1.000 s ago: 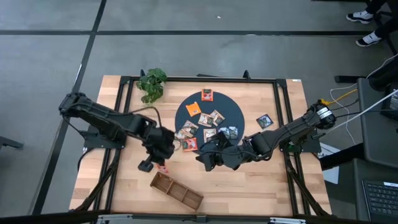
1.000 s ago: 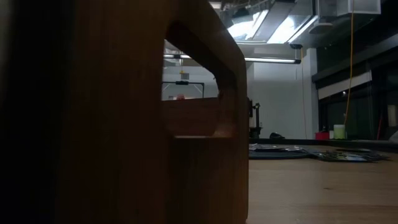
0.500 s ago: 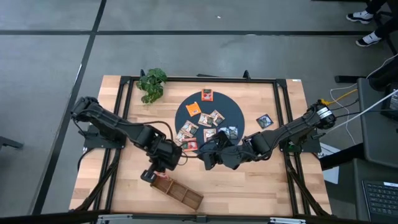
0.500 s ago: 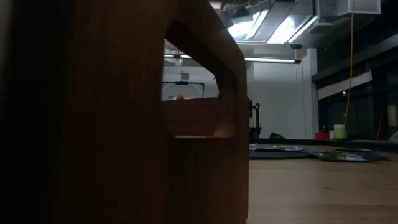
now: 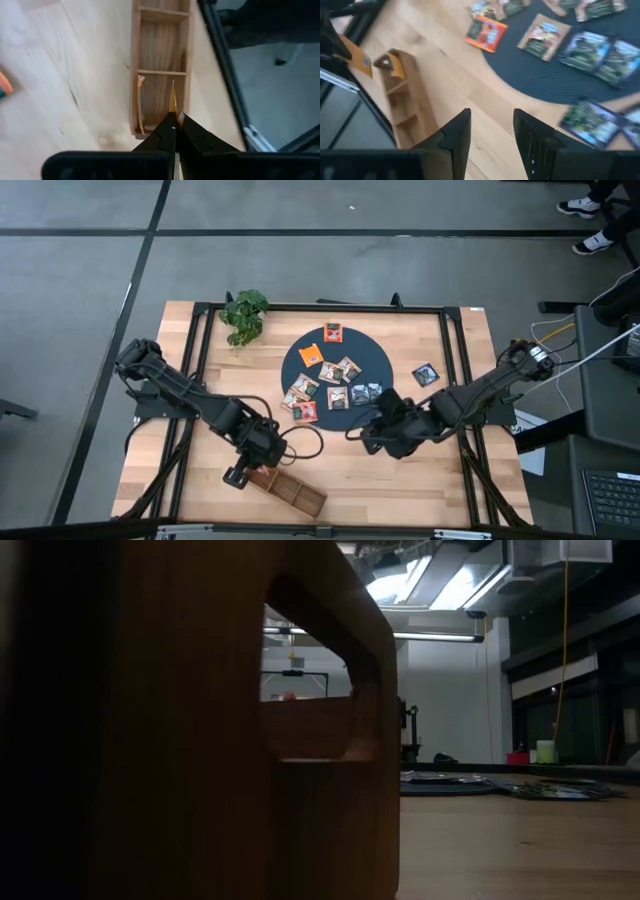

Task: Pick & Place Tea
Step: Put the orange tea bag into the left section of the wooden organizer

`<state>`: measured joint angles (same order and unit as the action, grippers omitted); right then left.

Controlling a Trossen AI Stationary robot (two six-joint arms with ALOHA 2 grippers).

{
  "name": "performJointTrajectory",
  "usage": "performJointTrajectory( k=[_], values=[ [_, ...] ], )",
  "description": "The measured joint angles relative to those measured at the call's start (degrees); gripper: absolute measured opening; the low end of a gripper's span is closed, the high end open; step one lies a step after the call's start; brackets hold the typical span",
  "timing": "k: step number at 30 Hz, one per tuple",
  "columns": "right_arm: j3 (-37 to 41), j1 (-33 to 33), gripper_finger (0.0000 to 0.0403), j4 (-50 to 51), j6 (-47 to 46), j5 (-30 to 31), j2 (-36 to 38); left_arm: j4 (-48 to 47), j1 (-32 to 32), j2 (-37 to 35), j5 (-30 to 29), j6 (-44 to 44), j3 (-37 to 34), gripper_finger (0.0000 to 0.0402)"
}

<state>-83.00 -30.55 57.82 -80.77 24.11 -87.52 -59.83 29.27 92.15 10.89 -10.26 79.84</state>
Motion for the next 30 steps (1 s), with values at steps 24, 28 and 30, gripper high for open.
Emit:
performJointTrajectory(
  k=[24, 28, 30],
  values=[
    [0.92, -0.13, 0.0149, 6.30, -0.20, -1.33, -2.17, 2.68, 1.45, 8.34, -5.95, -0.91, -0.06, 0.0002],
    [0.92, -0.13, 0.0149, 6.28, -0.19, -1.31, -2.17, 2.56, 1.68, 9.14, -5.67, -0.04, -0.06, 0.0002],
    [0.92, -0.13, 0.0149, 6.30, -0.17, -1.31, -2.17, 2.59, 1.88, 9.81, -5.42, 0.19, -0.06, 0.0002]
  ],
)
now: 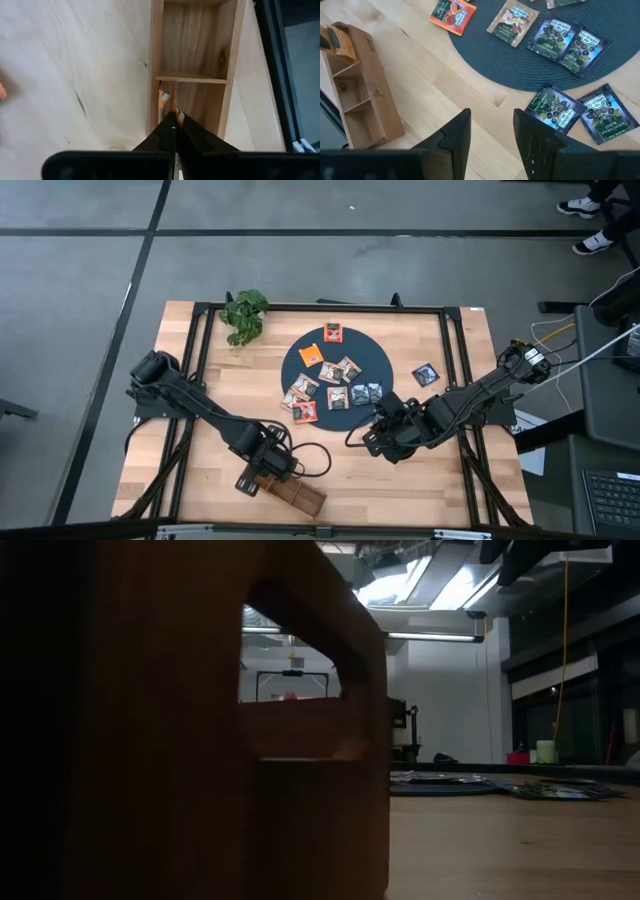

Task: Pick & Place Tea
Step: Put the orange tea bag into the left section of the wooden organizer

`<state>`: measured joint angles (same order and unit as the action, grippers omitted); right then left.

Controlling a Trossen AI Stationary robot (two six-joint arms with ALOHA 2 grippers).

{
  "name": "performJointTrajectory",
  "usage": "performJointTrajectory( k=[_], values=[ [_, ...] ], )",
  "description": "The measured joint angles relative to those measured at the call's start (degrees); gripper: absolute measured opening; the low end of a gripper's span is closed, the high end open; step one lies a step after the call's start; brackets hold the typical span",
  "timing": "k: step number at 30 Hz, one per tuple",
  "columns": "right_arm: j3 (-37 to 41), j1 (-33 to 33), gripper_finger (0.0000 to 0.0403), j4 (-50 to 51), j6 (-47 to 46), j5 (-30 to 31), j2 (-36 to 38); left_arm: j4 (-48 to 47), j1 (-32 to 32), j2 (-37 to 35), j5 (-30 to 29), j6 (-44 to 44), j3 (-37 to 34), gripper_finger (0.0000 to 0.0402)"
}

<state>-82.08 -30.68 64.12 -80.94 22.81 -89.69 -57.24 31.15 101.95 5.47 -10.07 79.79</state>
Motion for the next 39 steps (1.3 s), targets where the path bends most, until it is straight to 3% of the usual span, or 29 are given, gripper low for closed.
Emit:
performJointTrajectory(
  k=[13, 22, 28, 34, 39],
  values=[
    [0.00, 0.00, 0.0149, 0.07, 0.26, 0.22, 0.00, 0.12, 0.43, 0.54, -0.37, 0.36, 0.00, 0.0007],
    [0.00, 0.00, 0.0149, 0.04, 0.37, 0.22, 0.00, 0.05, 0.36, 0.54, -4.50, -0.10, 0.00, 0.0054],
    [0.00, -0.02, 0.0149, 0.05, 0.41, 0.22, 0.00, 0.00, 0.36, 0.51, -4.49, -0.28, 0.00, 0.0092],
    [0.00, -0.02, 0.0149, 0.07, 0.46, 0.18, 0.00, -5.10, -0.08, -1.28, -4.64, -4.19, 3.36, 0.0104],
    [0.00, -0.02, 0.0149, 0.81, 1.10, 0.26, 0.00, -6.15, -0.96, -4.37, -12.95, -3.87, 5.79, 0.0101]
  ],
)
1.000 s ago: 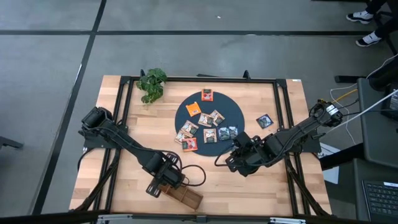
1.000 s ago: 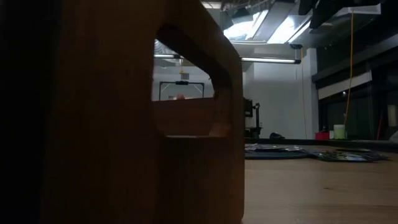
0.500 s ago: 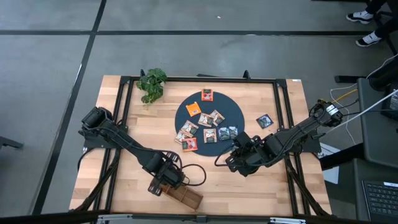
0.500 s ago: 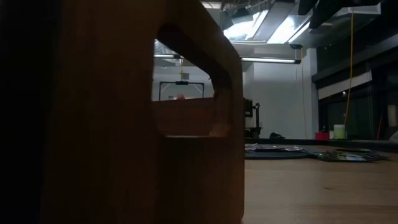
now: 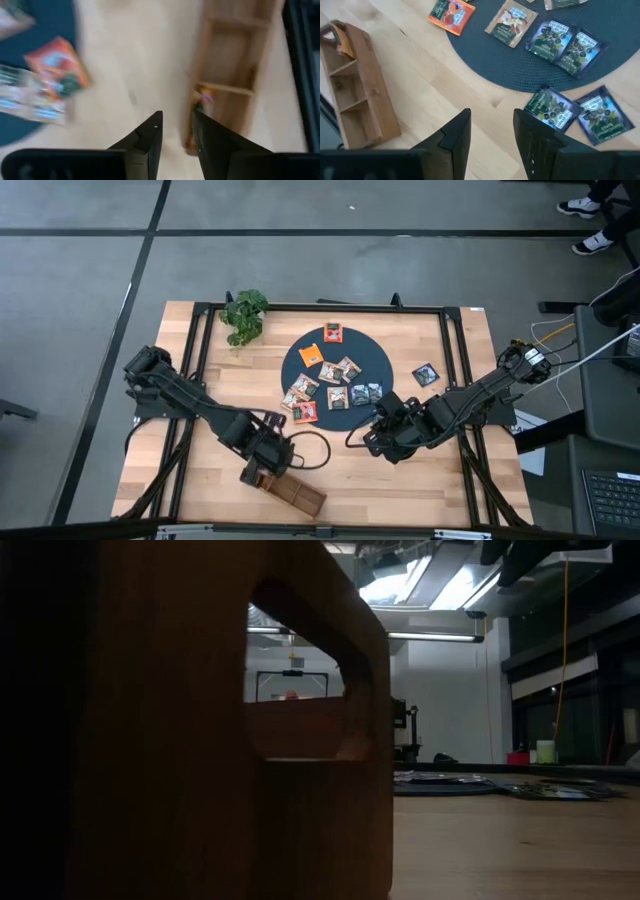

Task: Pick & Place Tea
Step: Put the orange tea bag into the left section of the wooden organizer

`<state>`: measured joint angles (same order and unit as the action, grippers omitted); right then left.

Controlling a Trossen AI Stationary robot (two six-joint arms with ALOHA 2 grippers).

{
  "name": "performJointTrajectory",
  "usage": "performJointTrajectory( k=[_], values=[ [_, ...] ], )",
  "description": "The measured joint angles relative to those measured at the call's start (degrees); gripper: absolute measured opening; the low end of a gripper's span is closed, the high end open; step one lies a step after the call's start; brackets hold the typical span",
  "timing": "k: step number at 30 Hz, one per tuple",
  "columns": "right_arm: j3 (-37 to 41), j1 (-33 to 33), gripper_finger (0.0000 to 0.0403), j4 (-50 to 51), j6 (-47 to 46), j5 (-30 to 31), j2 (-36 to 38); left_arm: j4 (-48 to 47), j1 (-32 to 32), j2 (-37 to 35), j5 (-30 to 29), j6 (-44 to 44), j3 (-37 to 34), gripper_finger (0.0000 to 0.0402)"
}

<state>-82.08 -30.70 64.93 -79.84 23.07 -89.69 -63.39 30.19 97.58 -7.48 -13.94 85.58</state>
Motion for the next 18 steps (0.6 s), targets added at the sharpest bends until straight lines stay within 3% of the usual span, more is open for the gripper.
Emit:
performJointTrajectory(
  k=[3, 7, 10, 14, 18],
  values=[
    [1.28, -0.42, 0.0149, -0.40, 0.81, 1.65, 0.18, 0.88, -2.20, -2.49, -4.79, -0.35, -0.59, 0.0098],
    [6.09, -1.49, 0.0149, -4.97, 0.29, 2.31, 1.70, 5.02, -7.31, -7.90, -5.07, -1.92, -6.32, 0.0098],
    [11.32, -1.54, 0.0149, -13.80, -0.60, 1.85, 2.62, 14.01, -12.18, -12.84, -1.41, -4.74, -13.79, 0.0097],
    [19.25, 0.61, 0.0149, -29.68, 0.48, -3.14, 3.13, 25.67, -18.49, -16.35, 5.72, -9.27, -22.26, 0.0097],
    [27.81, 4.58, 0.0149, -50.29, 3.61, -8.32, 3.06, 29.64, -22.11, -16.43, 9.86, -9.66, -27.61, 0.0098]
  ],
)
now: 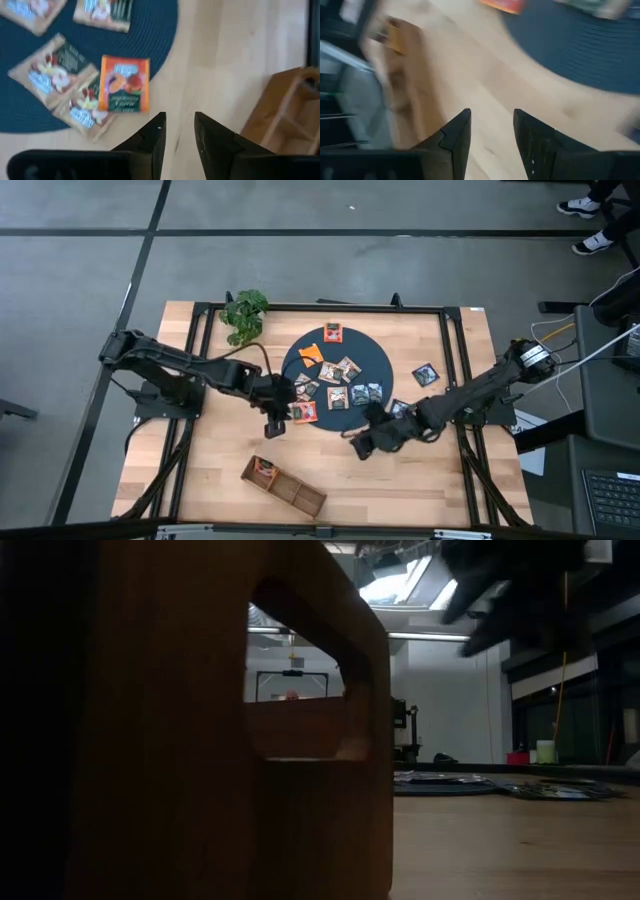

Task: Pick & Place Tea
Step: Put the orange tea bag into the left section of the wooden organizer

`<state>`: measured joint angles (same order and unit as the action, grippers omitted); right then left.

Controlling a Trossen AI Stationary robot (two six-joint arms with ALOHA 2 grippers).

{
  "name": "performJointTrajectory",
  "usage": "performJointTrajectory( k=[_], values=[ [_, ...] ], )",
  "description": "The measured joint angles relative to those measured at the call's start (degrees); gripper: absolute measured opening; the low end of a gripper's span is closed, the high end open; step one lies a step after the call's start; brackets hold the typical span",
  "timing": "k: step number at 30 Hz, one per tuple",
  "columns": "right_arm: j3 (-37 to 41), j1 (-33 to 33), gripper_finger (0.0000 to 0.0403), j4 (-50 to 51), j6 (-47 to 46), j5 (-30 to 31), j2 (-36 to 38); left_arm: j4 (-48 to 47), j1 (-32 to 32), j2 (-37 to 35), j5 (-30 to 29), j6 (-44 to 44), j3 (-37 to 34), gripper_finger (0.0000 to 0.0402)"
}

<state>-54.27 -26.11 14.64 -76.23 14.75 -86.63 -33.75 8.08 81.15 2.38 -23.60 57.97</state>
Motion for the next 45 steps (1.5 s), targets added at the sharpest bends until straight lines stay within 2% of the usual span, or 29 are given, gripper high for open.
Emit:
performJointTrajectory(
  k=[3, 5, 11, 17, 25, 32, 45],
  values=[
    [5.01, 3.11, 0.0149, -11.84, 0.19, -0.28, 0.00, 3.92, -2.07, 0.87, 0.07, 1.69, -3.39, 0.0097],
    [6.73, 5.56, 0.0149, -15.33, 0.16, -0.44, 0.00, 7.03, -3.65, 1.53, 0.08, 2.11, -5.22, 0.0098],
    [6.38, 12.92, 0.0149, -15.86, 1.48, -1.94, -0.01, 13.15, -8.66, 4.74, 1.05, 0.08, -7.34, 0.0095],
    [4.28, 18.10, 0.0149, -17.21, 4.52, -5.38, -1.49, 13.82, -12.05, 8.68, 6.83, -1.72, -7.43, 0.0091],
    [4.34, 20.73, 0.0149, -19.79, 2.89, -9.58, -5.55, 13.61, -13.16, 14.50, 11.38, -1.34, -7.36, 0.0085],
    [4.32, 21.35, 0.0149, -28.01, -0.10, -16.24, -12.36, 14.46, -13.07, 19.19, 13.54, -2.07, -7.08, 0.0073],
    [4.34, 21.40, 0.0149, -28.54, -1.19, -17.71, -15.93, 20.96, -13.01, 20.63, 10.25, -5.58, -7.25, 0.0041]
  ],
)
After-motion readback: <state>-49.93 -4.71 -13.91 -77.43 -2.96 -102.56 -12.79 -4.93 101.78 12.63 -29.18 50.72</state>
